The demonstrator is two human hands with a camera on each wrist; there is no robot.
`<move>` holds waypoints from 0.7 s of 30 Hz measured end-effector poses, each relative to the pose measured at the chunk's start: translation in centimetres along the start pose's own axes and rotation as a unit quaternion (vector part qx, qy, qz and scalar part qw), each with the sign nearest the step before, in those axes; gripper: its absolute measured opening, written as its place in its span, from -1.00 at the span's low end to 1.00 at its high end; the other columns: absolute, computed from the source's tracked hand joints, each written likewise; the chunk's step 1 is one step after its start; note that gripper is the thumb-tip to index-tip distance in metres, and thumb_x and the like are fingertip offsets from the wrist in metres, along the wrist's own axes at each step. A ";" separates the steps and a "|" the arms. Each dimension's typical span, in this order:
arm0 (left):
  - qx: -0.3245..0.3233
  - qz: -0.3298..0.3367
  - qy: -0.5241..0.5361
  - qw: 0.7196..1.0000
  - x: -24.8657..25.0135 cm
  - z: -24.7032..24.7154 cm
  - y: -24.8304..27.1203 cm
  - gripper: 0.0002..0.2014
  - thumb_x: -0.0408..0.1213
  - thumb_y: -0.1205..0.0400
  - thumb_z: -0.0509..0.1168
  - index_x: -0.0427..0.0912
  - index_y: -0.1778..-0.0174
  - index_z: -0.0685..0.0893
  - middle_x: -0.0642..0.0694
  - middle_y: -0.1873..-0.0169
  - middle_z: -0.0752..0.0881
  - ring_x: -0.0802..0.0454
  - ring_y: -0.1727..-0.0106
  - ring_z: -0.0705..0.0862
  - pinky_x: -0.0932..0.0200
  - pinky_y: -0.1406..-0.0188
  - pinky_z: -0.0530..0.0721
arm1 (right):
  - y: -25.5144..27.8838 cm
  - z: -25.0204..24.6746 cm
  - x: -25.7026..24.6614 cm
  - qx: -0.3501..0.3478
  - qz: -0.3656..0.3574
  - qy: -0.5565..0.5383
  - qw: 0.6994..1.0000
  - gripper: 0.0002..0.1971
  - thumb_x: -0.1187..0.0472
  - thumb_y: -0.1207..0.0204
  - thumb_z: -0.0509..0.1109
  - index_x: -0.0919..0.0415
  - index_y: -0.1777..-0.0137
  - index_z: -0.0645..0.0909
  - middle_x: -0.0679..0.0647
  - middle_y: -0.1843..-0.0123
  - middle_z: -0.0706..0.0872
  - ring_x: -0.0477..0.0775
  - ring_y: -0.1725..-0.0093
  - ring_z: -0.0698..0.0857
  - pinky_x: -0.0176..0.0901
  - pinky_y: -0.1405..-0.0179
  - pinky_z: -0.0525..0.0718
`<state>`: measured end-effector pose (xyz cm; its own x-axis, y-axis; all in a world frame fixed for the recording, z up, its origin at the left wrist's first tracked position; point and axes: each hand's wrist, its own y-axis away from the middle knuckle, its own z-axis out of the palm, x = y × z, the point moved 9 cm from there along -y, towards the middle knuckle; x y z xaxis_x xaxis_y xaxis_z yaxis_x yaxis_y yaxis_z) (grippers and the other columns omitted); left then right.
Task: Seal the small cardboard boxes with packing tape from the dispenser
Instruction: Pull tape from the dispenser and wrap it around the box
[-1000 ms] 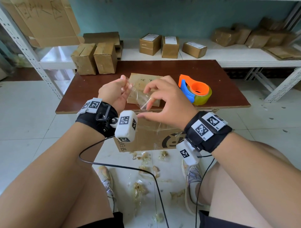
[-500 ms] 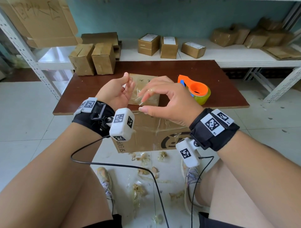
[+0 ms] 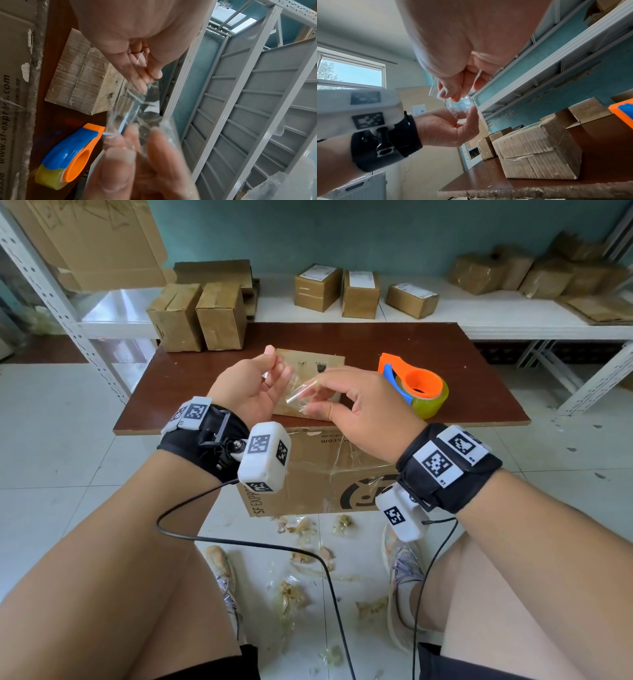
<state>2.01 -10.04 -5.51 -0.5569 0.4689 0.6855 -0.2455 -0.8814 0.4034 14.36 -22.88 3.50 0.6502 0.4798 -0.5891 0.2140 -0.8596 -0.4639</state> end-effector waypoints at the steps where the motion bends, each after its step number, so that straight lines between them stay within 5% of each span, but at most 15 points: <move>1: 0.007 0.007 -0.004 1.000 0.1 -0.1 -0.1 -0.83 -0.34 -0.78 0.43 -0.39 0.06 0.71 -0.09 0.44 0.75 0.13 0.40 0.79 0.30 0.25 0.83 | 0.0 0.0 0.0 0.005 0.005 0.004 1.000 -0.86 0.28 -0.65 0.55 0.17 -0.17 0.86 0.01 0.02 0.84 -0.13 -0.03 0.74 -0.27 -0.15 0.65; 7: 0.048 0.013 -0.026 0.998 -0.3 -1.3 -1.4 -0.85 -0.33 -0.77 0.47 -0.38 0.00 0.74 -0.14 0.35 0.77 0.08 0.33 0.82 0.29 0.31 0.81 | 0.5 0.1 1.1 0.033 0.093 0.004 0.995 -0.84 0.19 -0.65 0.53 0.05 -0.19 0.82 -0.10 0.02 0.83 -0.12 -0.06 0.75 0.05 -0.15 0.71; 15: 0.092 0.006 -0.139 0.986 -0.6 -0.3 -0.3 -0.73 -0.26 -0.83 0.37 -0.25 0.19 0.68 0.01 0.61 0.70 0.23 0.66 0.67 0.36 0.60 0.66 | 0.3 0.3 0.6 0.014 0.127 0.037 0.991 -0.87 0.13 -0.64 0.51 -0.02 -0.15 0.76 0.07 0.29 0.66 0.11 0.19 0.62 0.17 0.05 0.66; 17: 0.102 -0.006 -0.130 0.986 -0.9 -0.7 -0.2 -0.83 -0.24 -0.79 0.44 -0.31 -0.01 0.77 -0.06 0.42 0.80 0.18 0.52 0.78 0.30 0.58 0.69 | 0.3 0.3 0.5 0.010 0.130 0.043 0.991 -0.87 0.12 -0.64 0.51 -0.05 -0.15 0.75 0.04 0.30 0.66 0.11 0.18 0.63 0.18 0.04 0.67; 20: 0.104 -0.034 -0.160 0.981 -1.9 -1.3 0.2 -0.62 -0.13 -0.77 0.46 -0.39 -0.32 0.77 -0.19 -0.05 0.90 -0.04 0.01 0.92 0.07 0.41 0.86 | 0.3 0.6 0.4 -0.002 0.134 0.036 0.990 -0.86 0.12 -0.63 0.51 -0.11 -0.13 0.75 -0.04 0.23 0.74 0.05 0.11 0.70 0.17 -0.05 0.69; 21: 0.097 -0.040 -0.188 0.977 -1.9 -1.1 0.6 -0.59 -0.08 -0.79 0.42 -0.41 -0.32 0.75 -0.19 -0.12 0.88 -0.04 -0.01 0.91 0.10 0.42 0.86 | 0.2 0.6 0.2 -0.006 0.126 0.032 0.991 -0.87 0.12 -0.63 0.50 -0.12 -0.12 0.75 -0.06 0.18 0.78 0.05 0.07 0.73 0.19 -0.07 0.71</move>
<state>2.10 -11.50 -7.23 -0.2033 0.5557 0.8061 -0.1017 -0.8309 0.5471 14.11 -22.86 2.82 0.7289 0.2371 -0.6422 0.0467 -0.9532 -0.2989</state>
